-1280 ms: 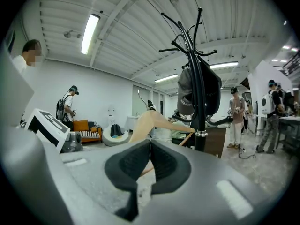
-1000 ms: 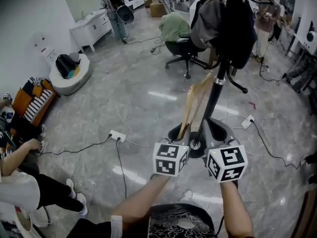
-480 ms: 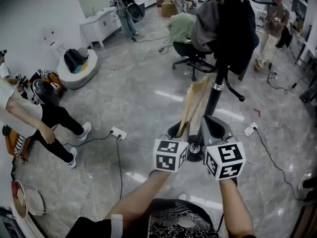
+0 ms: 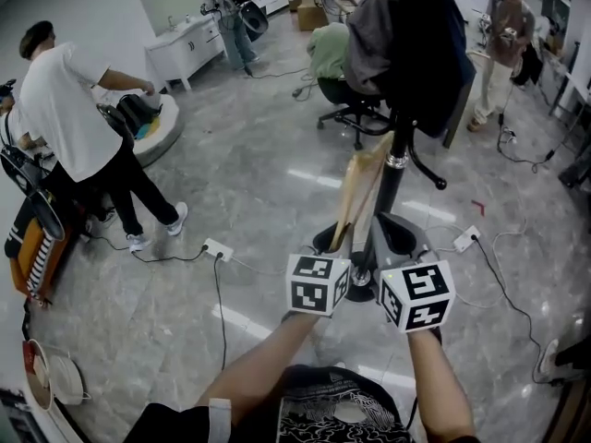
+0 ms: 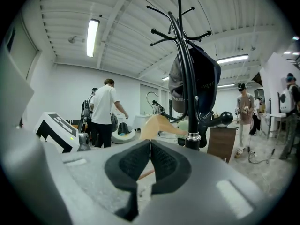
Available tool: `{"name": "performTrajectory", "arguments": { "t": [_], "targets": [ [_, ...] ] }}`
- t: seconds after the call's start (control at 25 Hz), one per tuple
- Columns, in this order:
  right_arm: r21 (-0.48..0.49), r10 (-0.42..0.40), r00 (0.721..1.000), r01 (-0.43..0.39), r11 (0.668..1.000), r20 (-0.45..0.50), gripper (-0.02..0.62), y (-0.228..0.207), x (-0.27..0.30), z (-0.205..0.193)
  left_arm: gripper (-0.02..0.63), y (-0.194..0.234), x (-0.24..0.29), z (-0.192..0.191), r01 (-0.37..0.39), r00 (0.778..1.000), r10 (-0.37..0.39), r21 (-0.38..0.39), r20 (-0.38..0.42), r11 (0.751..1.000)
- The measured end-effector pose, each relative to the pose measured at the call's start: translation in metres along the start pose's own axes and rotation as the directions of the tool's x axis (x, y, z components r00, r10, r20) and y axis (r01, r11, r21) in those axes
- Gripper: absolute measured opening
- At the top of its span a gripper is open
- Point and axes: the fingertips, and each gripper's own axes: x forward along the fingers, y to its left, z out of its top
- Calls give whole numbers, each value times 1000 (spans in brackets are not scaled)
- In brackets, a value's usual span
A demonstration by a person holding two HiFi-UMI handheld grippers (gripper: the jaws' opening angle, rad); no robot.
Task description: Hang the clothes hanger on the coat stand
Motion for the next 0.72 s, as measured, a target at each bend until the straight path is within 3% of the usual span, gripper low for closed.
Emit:
{"name": "performTrajectory", "arguments": {
  "t": [0.72],
  "targets": [
    [-8,-17,1000,17,1000,-20,2,-26,50,-9,52,21,62,2,34,999,-35,-9,-36,999]
  ]
}}
